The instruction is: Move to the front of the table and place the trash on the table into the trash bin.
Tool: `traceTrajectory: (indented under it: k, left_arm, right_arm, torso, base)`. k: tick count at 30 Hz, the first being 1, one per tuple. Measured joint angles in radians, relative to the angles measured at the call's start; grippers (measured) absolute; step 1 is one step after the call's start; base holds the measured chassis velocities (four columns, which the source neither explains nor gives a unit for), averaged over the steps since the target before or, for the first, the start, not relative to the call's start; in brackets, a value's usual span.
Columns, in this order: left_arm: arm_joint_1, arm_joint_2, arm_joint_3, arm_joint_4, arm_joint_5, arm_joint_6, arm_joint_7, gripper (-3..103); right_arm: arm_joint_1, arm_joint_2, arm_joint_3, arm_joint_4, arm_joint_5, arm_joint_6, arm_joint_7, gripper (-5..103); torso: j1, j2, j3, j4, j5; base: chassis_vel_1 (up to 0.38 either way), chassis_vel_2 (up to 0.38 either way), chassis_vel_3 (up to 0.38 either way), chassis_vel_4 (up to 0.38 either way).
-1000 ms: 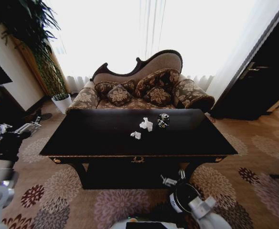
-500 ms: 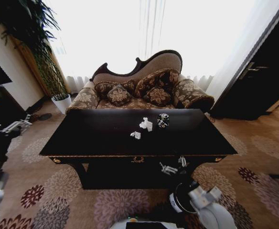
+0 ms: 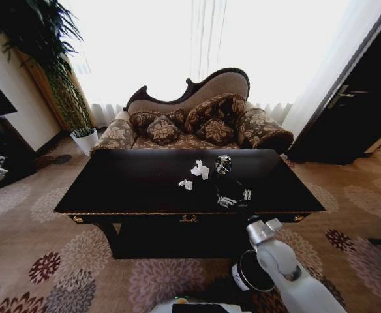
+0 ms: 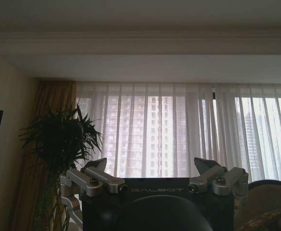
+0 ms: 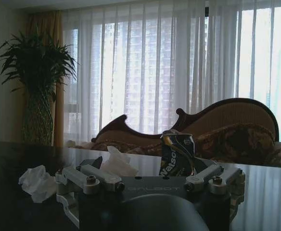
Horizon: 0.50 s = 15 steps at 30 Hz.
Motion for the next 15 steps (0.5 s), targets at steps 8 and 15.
traceTrajectory:
  k: [8, 15]
  left_arm:
    - [0.018, -0.004, -0.014, -0.002, 0.013, -0.002, 0.002, 100]
    - [0.021, 0.002, -0.022, -0.007, 0.015, -0.002, 0.003, 100]
  right_arm:
    - [0.152, -0.061, -0.066, -0.109, 0.014, 0.001, -0.018, 100]
    - [0.282, -0.103, -0.169, -0.207, 0.033, 0.001, -0.027, 100]
  torso:
    - [0.0, 0.0, 0.0, 0.0003, 0.0002]
    - [0.0, 0.0, 0.0, 0.0005, 0.0002]
  base:
    - [0.0, 0.0, 0.0, 0.0]
    - [0.0, 0.0, 0.0, 0.0]
